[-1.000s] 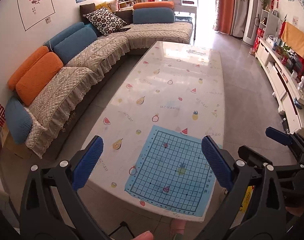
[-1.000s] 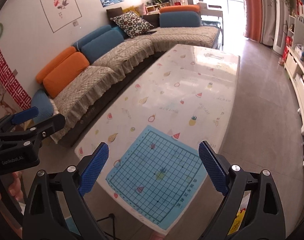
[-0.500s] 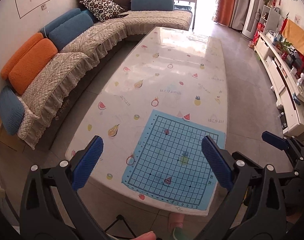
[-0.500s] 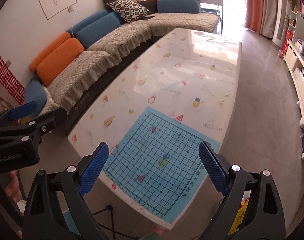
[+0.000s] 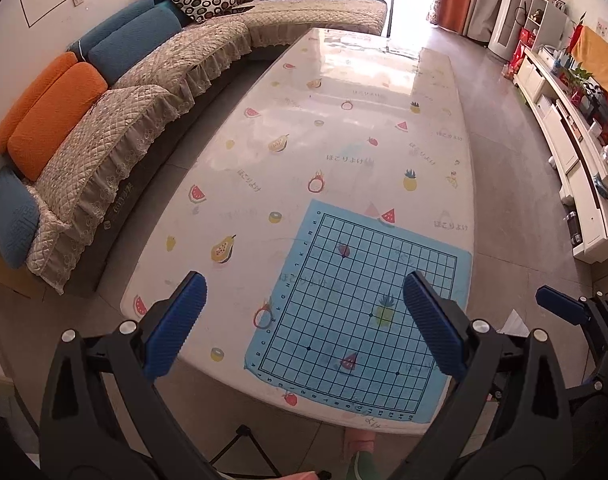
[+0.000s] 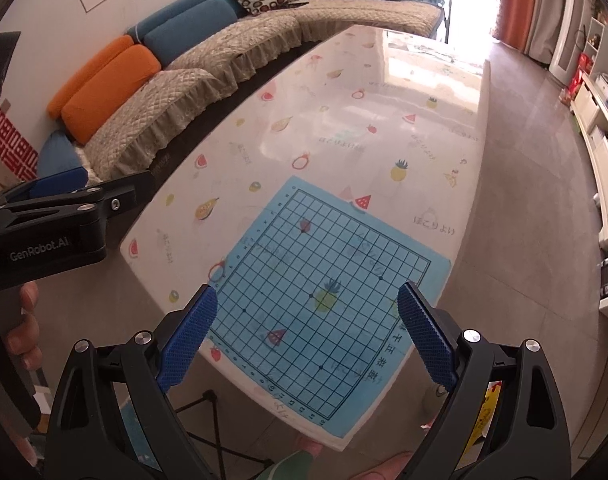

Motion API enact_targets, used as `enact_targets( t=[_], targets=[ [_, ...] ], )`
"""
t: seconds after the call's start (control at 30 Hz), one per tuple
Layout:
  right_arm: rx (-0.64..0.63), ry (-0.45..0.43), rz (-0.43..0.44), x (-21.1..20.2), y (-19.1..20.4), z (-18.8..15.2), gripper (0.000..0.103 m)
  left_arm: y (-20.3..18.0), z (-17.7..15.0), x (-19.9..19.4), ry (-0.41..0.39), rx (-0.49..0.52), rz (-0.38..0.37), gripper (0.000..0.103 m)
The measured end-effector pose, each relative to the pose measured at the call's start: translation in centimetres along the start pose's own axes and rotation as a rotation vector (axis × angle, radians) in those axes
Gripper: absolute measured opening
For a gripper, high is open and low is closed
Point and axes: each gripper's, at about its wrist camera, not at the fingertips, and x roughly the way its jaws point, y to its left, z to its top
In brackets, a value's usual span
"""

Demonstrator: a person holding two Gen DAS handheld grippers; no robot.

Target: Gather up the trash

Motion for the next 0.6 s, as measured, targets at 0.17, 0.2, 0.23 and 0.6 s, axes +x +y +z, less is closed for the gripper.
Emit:
enact_targets(
  t=[0.17,0.2,0.23,0.6],
  targets=[
    [-0.007,-0.004,-0.006,0.1,0.0,0.7,0.091,0.4,0.9,0.7,-0.016,-0.022,0.003,0.096],
    [-0.007,-0.005,-0.007,0.2,-0.1,0.8,0.091,0.5,1.2,0.8,-0.018,-0.026,-0.001,0.096],
    [-0.006,-0.007,-0.007,0.2,-0.1,1.0,0.091,0.4,1.3,0.9,-0.017,-0.029,-0.006,0.096],
    [0.009,-0.007,-0.021,0.4,-0.8,1.6,0.091,0.0,1.6,2.1,0.037,-0.017,-0.015,0.096]
  ],
)
